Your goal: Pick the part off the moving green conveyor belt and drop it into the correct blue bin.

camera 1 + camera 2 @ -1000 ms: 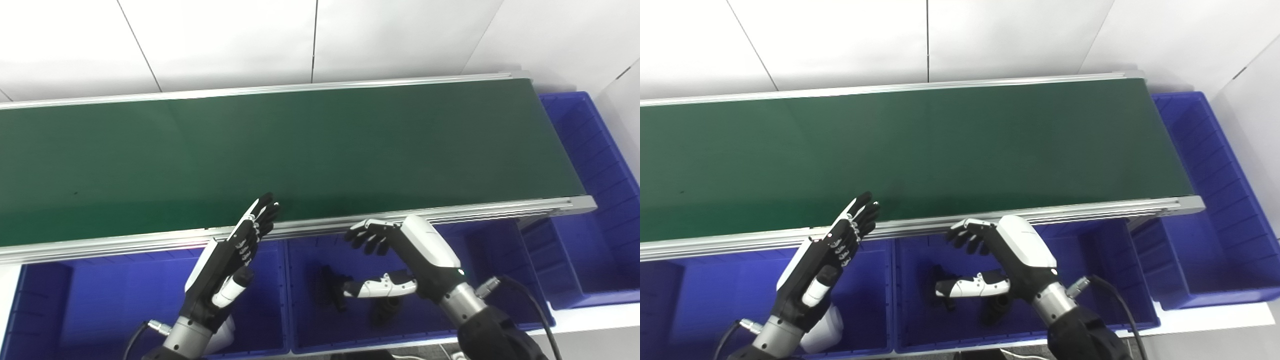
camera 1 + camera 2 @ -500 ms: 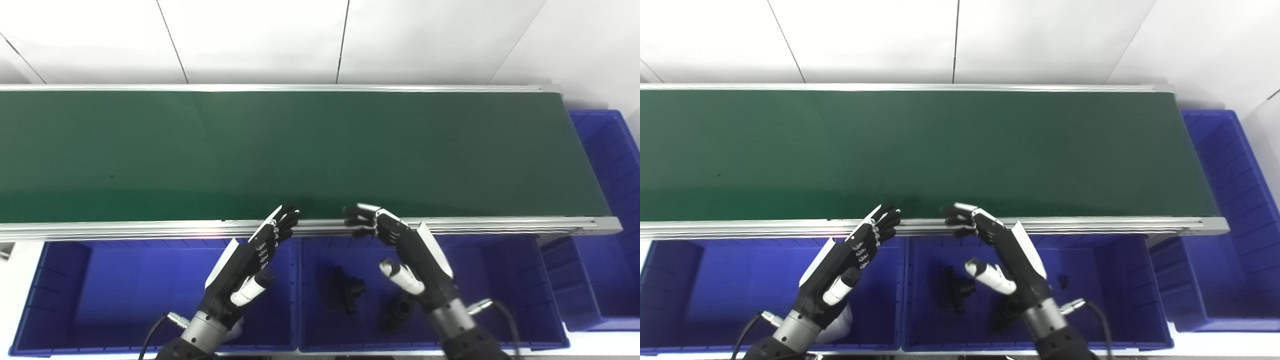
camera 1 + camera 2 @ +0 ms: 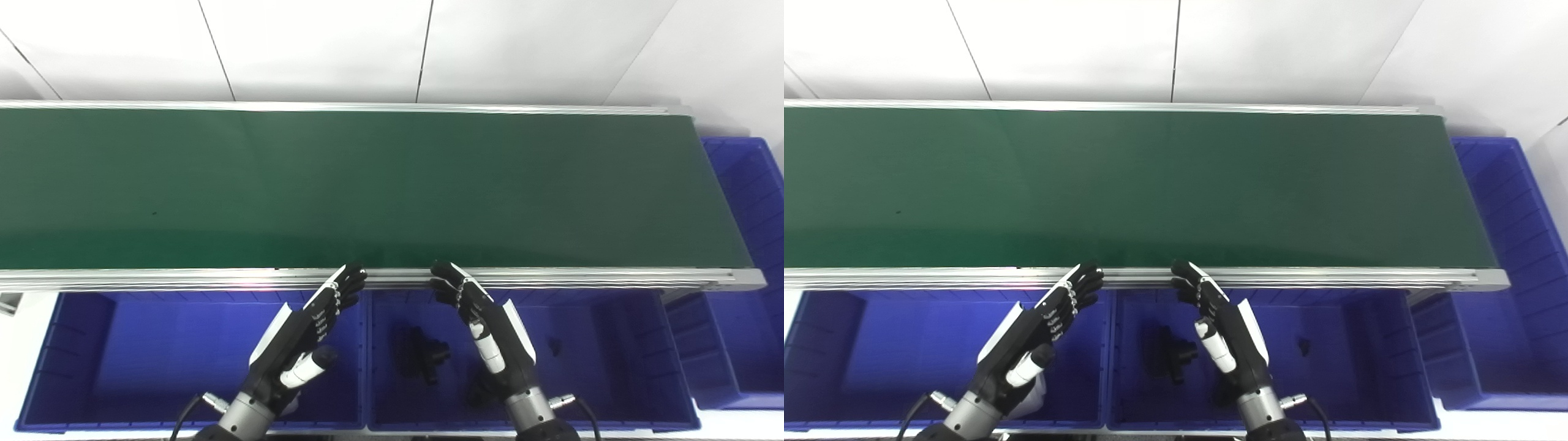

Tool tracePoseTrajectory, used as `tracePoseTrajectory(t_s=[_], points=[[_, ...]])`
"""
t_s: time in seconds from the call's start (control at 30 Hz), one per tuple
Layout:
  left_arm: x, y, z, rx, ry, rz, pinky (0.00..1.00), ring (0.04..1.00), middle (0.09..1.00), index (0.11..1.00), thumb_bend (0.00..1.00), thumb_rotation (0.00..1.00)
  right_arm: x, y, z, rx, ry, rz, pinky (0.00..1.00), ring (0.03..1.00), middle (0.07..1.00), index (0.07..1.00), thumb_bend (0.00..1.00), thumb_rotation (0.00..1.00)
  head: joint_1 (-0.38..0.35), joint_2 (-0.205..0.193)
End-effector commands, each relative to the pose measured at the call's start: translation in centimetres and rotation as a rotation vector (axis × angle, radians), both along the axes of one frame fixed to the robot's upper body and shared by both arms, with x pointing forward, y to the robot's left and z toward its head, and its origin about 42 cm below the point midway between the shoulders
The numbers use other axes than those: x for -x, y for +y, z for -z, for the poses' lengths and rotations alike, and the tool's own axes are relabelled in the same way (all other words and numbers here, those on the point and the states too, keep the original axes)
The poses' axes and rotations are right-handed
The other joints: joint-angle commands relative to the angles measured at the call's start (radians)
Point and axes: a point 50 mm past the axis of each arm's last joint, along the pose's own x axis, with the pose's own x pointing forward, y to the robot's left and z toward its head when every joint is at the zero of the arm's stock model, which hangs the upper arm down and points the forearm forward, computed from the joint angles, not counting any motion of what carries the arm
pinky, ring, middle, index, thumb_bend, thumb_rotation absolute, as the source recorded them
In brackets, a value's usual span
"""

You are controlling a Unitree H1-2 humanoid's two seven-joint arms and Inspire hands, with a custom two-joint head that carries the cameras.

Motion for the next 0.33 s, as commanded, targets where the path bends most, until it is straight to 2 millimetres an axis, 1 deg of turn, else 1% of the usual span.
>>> tracePoseTrajectory(t_s=[0.0,0.3], points=[[0.31,-0.08,-0.48,0.004,-0.042,0.022,0.95,0.957,0.957,0.954,0.89,0.85,-0.18,0.42,-0.60,-0.033,-0.075,-0.003,0.84,0.859,0.877,0.872,0.95,0.99,0.001,0.000],[0.13,-0.51,-0.22,0.008,-0.045,0.019,0.95,0.966,0.956,0.958,0.88,0.86,0.05,0.04,-0.04,-0.036,-0.093,-0.009,0.86,0.870,0.887,0.881,0.97,1.00,0.012,-0.013]])
